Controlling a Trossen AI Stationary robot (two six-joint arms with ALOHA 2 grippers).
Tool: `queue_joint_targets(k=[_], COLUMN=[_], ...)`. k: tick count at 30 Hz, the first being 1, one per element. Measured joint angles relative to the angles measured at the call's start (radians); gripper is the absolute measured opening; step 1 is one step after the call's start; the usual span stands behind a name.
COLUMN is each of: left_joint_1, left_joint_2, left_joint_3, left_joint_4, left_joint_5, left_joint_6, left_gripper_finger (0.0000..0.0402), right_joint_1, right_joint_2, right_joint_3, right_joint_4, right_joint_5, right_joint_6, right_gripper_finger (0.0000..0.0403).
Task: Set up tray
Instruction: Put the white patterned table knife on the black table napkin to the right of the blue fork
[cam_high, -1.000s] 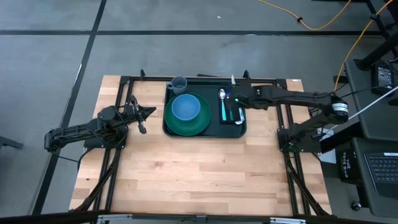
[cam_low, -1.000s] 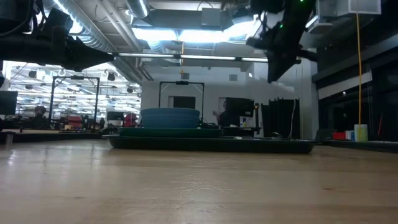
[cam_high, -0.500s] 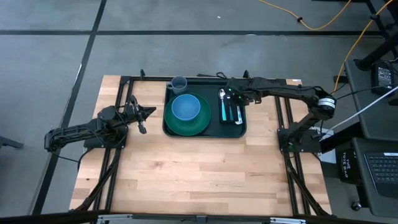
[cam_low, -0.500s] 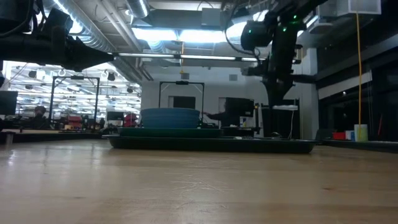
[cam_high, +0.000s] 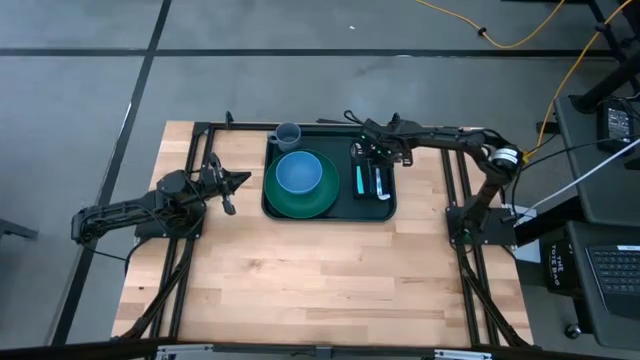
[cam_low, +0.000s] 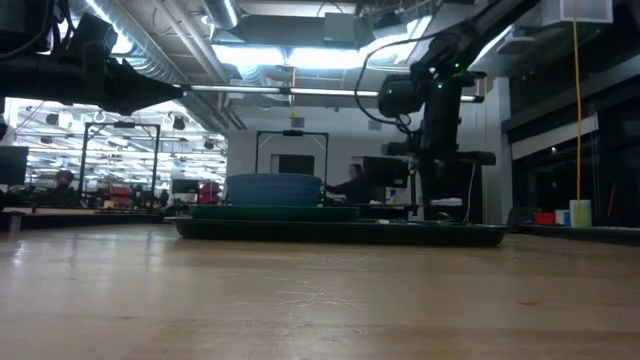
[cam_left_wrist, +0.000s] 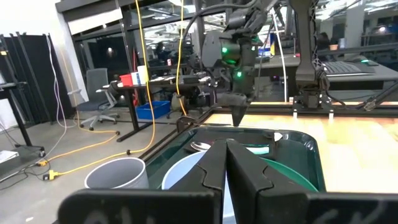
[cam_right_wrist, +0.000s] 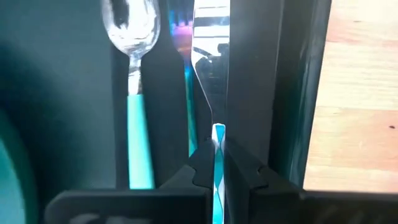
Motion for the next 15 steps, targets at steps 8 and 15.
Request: queue_joint_targets(k=[8, 15], left_joint_1=[0.000, 0.000], left_joint_2=[0.000, 0.000], left_joint_3=[0.000, 0.000], left_joint_4=[0.000, 0.000], left_joint_5=[0.000, 0.000], left_joint_6=[0.000, 0.000], left_gripper_finger=[0.0008, 0.0004], right_joint_1=[-0.009, -0.011], right_joint_2=[0.029, 0.059], right_joint_3=[0.000, -0.001], right_joint_4=[0.000, 0.003], right_joint_5=[0.006, 0.008], right_joint_6=[-0.002, 0.001], right_gripper_finger=[0.0017, 0.0018])
